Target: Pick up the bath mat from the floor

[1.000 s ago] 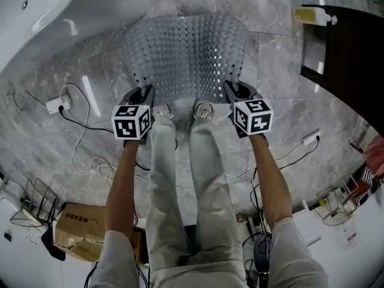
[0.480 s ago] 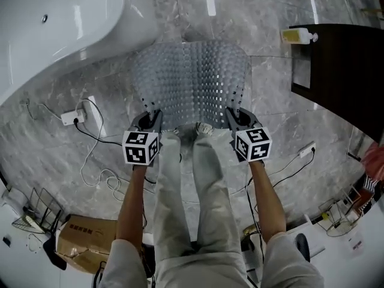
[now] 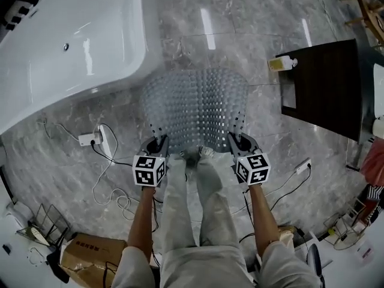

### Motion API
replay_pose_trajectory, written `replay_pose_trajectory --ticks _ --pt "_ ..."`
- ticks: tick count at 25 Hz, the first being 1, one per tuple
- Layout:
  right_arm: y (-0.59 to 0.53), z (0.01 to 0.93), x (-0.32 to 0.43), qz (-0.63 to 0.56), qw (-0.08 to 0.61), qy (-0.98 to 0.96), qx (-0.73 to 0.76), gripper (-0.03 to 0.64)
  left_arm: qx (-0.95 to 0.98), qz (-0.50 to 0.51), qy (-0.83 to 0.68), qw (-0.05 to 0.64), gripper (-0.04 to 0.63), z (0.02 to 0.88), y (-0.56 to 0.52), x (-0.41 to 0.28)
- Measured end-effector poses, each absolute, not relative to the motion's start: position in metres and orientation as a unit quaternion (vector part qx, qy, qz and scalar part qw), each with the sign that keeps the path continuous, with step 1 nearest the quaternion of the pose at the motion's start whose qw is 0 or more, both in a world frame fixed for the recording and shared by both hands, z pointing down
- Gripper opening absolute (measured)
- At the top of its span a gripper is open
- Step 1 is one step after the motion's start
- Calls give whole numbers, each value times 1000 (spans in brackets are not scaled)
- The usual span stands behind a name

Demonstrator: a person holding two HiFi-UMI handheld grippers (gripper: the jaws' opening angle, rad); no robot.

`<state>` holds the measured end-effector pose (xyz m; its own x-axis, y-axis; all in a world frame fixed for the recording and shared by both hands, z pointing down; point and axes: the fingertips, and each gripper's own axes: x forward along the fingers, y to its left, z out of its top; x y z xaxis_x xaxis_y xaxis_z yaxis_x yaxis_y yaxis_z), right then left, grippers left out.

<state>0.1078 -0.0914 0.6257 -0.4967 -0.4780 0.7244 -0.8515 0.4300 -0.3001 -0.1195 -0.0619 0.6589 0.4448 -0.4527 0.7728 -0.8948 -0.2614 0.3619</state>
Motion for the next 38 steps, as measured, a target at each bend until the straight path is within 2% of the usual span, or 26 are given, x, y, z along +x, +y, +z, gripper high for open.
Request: replay_pose_trajectory --ticks 22,38 --pt "-136 392 117 250 183 -832 460 49 794 187 -473 332 48 436 -116 -103" --pt "-158 263 131 182 117 -847 485 49 828 136 -478 260 49 298 -156 -90"
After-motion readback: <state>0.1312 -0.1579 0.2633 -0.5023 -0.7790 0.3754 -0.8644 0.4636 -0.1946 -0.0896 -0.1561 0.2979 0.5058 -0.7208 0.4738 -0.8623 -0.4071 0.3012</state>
